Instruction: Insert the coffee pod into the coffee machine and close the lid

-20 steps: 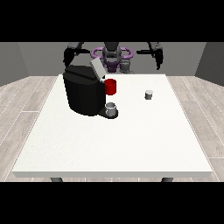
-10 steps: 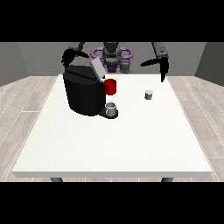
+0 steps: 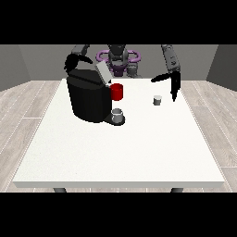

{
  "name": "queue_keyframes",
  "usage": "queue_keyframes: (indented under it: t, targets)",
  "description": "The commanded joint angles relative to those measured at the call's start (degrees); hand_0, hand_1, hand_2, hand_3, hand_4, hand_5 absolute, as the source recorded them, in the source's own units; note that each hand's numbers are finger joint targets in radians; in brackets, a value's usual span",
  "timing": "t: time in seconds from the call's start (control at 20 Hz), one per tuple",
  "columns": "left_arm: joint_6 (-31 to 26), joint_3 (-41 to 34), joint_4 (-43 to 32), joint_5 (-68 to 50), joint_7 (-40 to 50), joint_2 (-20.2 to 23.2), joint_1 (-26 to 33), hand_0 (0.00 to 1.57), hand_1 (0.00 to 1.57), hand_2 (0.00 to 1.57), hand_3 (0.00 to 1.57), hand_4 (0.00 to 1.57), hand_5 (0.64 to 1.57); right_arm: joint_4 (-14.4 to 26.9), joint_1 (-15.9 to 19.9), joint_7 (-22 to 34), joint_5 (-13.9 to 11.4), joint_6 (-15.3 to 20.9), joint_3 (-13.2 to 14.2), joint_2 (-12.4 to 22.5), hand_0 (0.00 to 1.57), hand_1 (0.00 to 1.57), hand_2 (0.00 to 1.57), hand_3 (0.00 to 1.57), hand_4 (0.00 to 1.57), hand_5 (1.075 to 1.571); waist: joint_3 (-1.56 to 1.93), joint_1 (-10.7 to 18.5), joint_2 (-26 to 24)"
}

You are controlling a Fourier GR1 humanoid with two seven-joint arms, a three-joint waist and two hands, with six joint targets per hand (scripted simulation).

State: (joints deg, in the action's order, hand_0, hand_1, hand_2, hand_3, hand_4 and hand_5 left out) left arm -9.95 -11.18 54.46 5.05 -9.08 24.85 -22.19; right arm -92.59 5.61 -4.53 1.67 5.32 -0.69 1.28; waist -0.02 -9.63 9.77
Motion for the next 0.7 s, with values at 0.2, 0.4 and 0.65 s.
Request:
queue_keyframes:
  t: [0.2,0.4,0.65]
  targets:
    - [1.15,3.42,-7.73,6.67,-2.29,-0.10,-4.18,0.00,0.00,0.11,0.00,0.00,1.571,2.64,4.11,3.10,0.47,1.02,2.25,1.47,0.00,0.00,0.00,0.00,0.36,1.571,-0.01,0.98,1.50]
    - [1.85,4.34,-9.00,9.46,-1.43,0.76,-7.29,0.10,0.10,0.50,0.00,0.00,1.571,6.60,4.66,1.17,-1.16,2.43,1.68,0.48,0.00,0.00,0.00,0.00,0.39,1.571,0.00,1.75,1.71]
    - [4.57,5.54,-12.55,12.51,0.11,-1.49,-8.06,0.81,0.81,0.85,0.50,0.00,1.571,10.07,4.97,0.78,-3.44,4.37,1.21,-0.16,0.00,0.00,0.00,0.00,0.42,1.571,0.01,2.44,1.15]
